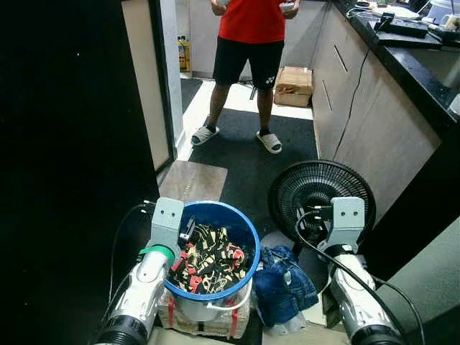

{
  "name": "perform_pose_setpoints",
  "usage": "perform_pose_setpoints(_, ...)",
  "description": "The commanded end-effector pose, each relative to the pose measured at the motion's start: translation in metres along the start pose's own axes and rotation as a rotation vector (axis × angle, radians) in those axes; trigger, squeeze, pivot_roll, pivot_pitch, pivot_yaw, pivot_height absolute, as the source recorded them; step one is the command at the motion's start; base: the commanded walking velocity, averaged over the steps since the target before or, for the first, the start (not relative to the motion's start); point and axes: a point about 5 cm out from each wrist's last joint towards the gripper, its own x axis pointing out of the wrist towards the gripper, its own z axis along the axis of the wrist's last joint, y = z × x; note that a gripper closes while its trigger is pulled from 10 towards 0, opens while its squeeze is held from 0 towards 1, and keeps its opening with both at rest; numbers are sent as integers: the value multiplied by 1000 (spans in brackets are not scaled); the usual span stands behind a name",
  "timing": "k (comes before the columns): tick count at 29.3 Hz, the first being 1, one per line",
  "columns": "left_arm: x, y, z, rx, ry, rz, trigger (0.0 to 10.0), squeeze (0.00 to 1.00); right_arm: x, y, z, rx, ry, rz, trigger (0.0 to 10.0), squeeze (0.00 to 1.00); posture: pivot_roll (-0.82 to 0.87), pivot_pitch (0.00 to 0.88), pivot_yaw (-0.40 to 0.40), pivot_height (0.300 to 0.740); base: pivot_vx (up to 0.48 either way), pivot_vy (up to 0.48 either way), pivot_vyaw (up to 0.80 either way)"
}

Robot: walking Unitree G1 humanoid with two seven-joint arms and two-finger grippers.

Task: Clothes washing

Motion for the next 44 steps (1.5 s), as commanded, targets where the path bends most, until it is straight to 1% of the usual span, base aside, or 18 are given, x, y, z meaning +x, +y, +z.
perform_pose_setpoints(1, -3, 0, -5, 12, 22, -3, 10000, 0, -5, -1, -4, 3, 7, -3, 10000, 0, -26, 16, 23, 740, 0, 0, 0)
perform_pose_setpoints(23, -3, -1, -5, 17, 26, -14, 10000, 0, -6, 1, -5, 4, 8, 6, 10000, 0, -27, 8, 31, 740, 0, 0, 0)
perform_pose_setpoints(36, -4, 0, -6, 22, 29, -13, 10000, 0, -9, 4, -7, 9, 7, 18, 10000, 0, -19, 16, 29, 715, 0, 0, 0)
perform_pose_setpoints(44, -6, 0, -8, 19, 35, -11, 10000, 0, -9, 4, -7, 12, 10, 20, 10000, 0, -19, 25, 28, 680, 0, 0, 0)
